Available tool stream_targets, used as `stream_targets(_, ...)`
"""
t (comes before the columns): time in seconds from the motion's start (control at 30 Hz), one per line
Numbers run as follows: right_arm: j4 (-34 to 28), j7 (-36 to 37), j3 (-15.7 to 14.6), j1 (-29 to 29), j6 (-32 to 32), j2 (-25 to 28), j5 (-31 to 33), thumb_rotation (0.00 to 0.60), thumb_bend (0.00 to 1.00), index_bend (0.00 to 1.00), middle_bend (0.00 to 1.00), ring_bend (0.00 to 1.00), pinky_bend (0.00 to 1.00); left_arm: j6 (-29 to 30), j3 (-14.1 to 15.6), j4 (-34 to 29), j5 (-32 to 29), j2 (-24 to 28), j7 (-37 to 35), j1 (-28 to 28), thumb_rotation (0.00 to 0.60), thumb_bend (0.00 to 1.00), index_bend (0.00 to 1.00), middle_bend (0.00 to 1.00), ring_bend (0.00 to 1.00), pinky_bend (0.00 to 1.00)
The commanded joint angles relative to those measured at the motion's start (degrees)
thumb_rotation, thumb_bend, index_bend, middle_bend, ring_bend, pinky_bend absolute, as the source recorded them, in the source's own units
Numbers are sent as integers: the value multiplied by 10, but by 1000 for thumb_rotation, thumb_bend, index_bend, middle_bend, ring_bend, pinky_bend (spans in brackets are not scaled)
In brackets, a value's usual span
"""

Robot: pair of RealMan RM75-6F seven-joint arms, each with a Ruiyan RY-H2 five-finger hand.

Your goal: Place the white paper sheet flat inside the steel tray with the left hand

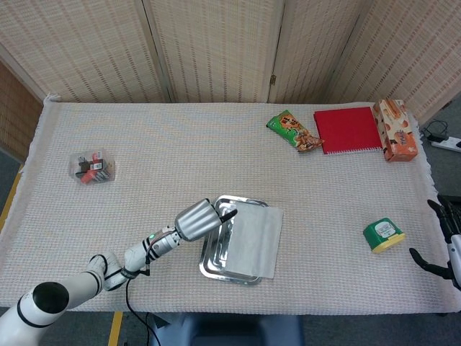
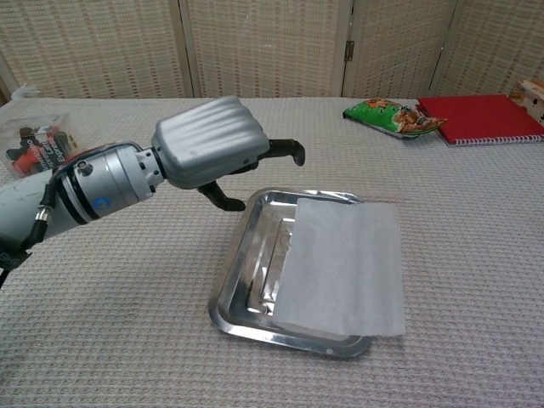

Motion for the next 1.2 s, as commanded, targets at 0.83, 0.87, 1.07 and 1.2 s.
stream_targets(0.83, -4, 30, -7, 2, -8, 10, -6, 600, 327, 0, 0, 0, 0, -243, -51, -374, -165, 91, 194, 0, 600, 954, 240, 1000, 1000, 1000)
stream_targets(0.87, -3, 32, -7, 1, -8, 11, -6, 600, 327, 0, 0, 0, 0, -249, -54, -371, -170, 86, 199, -2, 600, 954, 242, 1000, 1000, 1000)
stream_targets(1.07, 0, 37, -3, 2, -12, 13, 6, 600, 328, 0, 0, 0, 0, -265, -54, -347, -177, 59, 227, -7, 600, 955, 248, 1000, 1000, 1000)
stream_targets(1.2, 0, 47, -4, 1, -10, 18, 1, 600, 328, 0, 0, 0, 0, -273, -56, -335, -187, 44, 244, -7, 600, 954, 248, 1000, 1000, 1000)
